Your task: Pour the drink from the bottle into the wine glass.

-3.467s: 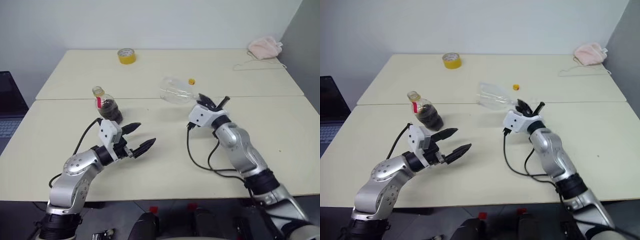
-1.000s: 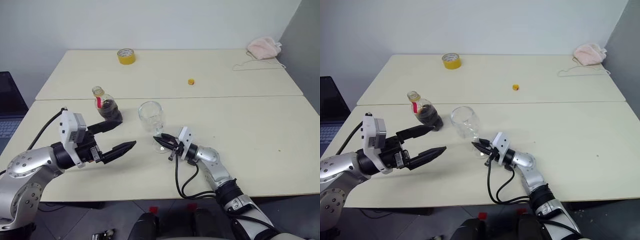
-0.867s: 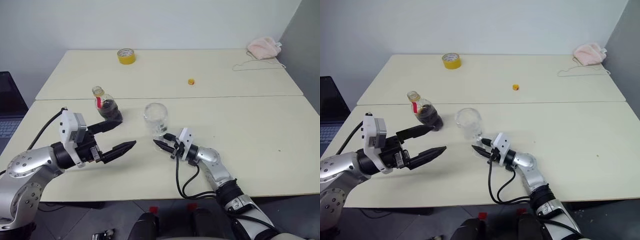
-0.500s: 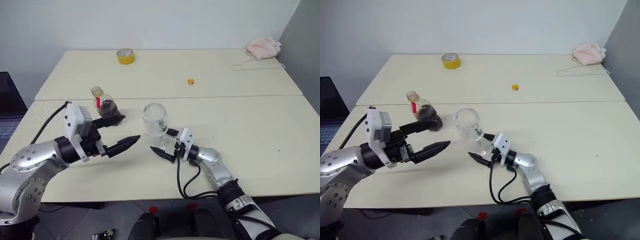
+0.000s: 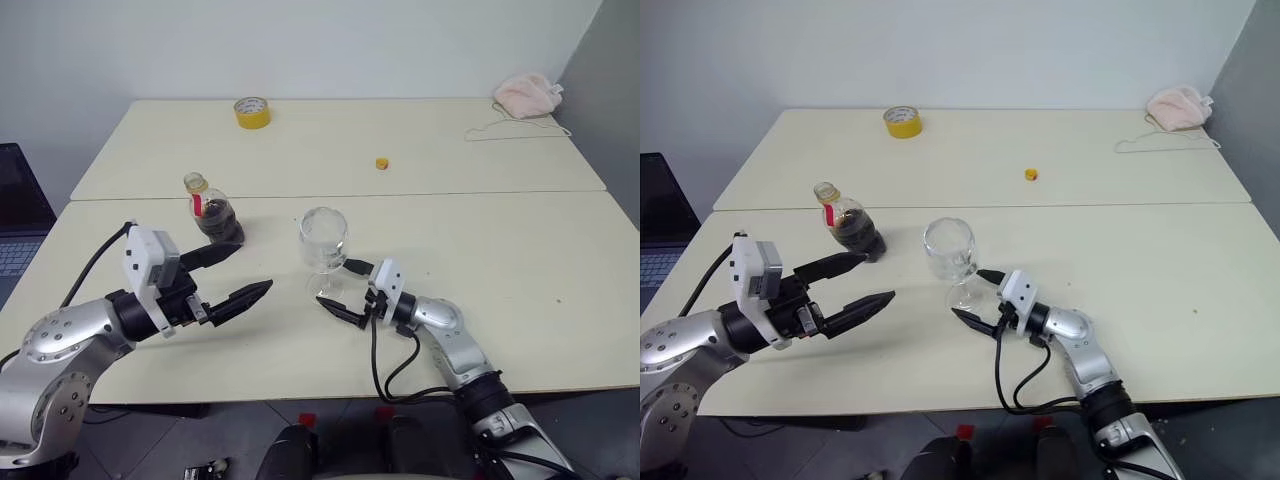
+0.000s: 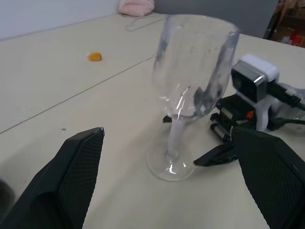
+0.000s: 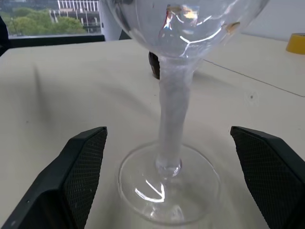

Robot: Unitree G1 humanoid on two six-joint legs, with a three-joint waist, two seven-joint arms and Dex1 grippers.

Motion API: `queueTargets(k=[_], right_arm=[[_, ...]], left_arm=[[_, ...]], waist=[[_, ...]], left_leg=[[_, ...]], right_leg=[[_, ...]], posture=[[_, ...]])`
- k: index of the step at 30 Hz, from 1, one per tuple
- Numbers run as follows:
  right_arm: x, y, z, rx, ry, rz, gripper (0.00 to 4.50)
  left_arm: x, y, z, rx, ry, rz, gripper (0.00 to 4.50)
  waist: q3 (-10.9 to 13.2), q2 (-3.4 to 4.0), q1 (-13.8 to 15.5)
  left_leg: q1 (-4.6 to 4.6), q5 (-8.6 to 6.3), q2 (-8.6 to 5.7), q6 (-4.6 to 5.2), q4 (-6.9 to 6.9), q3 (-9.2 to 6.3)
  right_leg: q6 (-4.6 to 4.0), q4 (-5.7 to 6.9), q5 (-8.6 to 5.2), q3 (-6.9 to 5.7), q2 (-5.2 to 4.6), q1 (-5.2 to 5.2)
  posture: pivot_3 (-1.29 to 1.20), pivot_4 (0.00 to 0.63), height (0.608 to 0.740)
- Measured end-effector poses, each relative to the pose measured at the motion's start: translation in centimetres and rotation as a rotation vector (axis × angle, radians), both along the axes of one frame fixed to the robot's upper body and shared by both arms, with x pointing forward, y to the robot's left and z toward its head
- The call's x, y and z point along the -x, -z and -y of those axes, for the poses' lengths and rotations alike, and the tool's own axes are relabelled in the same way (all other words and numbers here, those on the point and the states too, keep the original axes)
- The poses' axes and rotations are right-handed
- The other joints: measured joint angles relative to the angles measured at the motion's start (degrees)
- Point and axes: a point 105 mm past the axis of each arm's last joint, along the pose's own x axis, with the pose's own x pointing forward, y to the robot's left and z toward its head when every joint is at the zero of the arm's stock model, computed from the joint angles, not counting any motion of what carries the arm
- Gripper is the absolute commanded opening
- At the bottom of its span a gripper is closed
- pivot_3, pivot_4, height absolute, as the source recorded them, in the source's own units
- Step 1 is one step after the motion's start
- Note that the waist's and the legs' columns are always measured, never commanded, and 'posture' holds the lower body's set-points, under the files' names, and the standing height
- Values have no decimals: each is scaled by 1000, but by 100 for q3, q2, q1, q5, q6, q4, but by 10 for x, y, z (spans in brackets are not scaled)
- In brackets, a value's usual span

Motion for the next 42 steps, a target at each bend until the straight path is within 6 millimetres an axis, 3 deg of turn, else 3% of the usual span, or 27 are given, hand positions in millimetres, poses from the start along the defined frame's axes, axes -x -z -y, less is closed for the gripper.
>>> queueTargets(k=[7,13,19,28,42], right_arm=[[23,-8,45,110,44,-28,4445],[37,-35,68,94,68,-69,4445],[51,-59,72,76,25,-87,4445],[60,-66,63,59,-1,-120,4445],[60,-80,54,36,-21,-106,4445]], left_arm=[[-11,9,-16,77,-189,37,4500],[-15,25,-25,114,-310,70,4500],[-26,49,-41,102,-482,76,4500],[-67,68,-47,90,-609,89,4500],[-116,64,-44,87,-582,123,4500]], waist=[[-1,-1,99],[-1,-3,135],[0,-12,155],[1,-23,161],[3,-30,155]], left_leg=[[-2,-7,-2,11,13,1],[0,-9,-2,14,17,-1],[1,-12,-3,18,23,-5],[1,-13,-8,20,28,-3],[0,-13,-12,20,31,-7]], right_leg=[[0,-4,0,-1,-2,10],[0,-9,0,-4,-2,22],[1,-11,0,-10,-2,31],[6,-12,3,-12,-4,31],[9,-11,4,-18,-7,30]], posture=[[0,150,740],[0,150,740],[0,150,740],[0,150,740],[0,150,740]])
